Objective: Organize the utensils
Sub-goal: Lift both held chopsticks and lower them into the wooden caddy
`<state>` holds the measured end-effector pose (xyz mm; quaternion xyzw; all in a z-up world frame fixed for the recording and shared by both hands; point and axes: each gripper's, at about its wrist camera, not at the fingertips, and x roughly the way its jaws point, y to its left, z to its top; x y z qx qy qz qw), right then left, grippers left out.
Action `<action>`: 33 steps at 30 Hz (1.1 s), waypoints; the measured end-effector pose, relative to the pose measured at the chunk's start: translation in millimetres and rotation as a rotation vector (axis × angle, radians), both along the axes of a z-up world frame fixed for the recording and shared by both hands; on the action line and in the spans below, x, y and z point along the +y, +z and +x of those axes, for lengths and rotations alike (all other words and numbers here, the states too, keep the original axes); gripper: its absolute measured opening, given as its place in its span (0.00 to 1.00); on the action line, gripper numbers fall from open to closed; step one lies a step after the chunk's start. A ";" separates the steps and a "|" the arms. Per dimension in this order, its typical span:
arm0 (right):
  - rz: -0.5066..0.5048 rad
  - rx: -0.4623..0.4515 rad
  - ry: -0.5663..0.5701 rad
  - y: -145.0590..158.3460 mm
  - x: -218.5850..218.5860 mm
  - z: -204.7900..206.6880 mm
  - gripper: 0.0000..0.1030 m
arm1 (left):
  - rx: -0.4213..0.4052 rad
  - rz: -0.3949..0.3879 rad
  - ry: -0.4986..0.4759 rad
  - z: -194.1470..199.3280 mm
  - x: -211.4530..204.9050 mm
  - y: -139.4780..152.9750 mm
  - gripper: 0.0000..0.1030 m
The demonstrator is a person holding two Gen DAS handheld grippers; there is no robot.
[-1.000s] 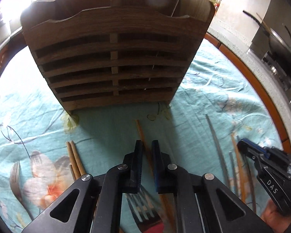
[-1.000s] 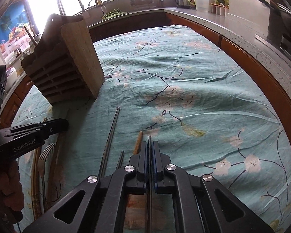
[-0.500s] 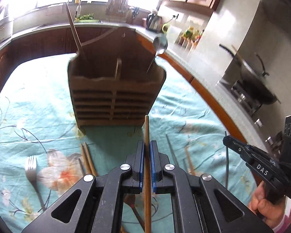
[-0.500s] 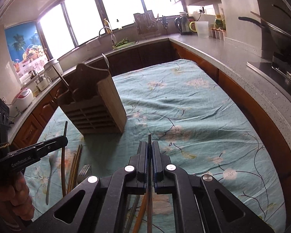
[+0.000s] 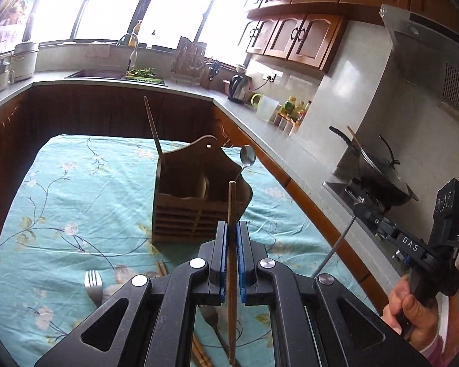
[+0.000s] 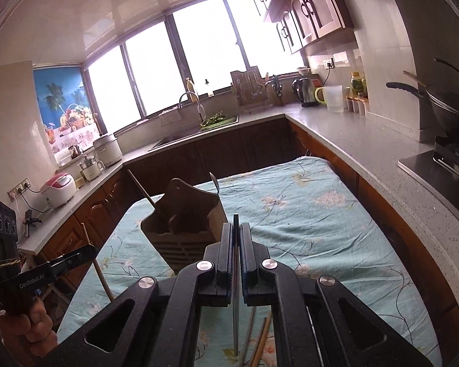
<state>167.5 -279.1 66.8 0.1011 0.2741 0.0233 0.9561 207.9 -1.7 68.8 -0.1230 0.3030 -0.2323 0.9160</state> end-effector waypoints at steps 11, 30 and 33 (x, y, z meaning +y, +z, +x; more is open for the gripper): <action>0.000 -0.028 0.030 9.1 12.4 14.7 0.04 | -0.072 -0.038 0.091 -22.0 25.9 2.5 0.03; 0.000 -0.222 0.031 70.5 33.7 83.6 0.04 | -0.319 -0.086 0.271 25.2 36.7 50.1 0.03; 0.002 -0.226 0.016 66.8 32.8 101.4 0.04 | -0.343 -0.094 0.320 40.9 36.5 46.9 0.03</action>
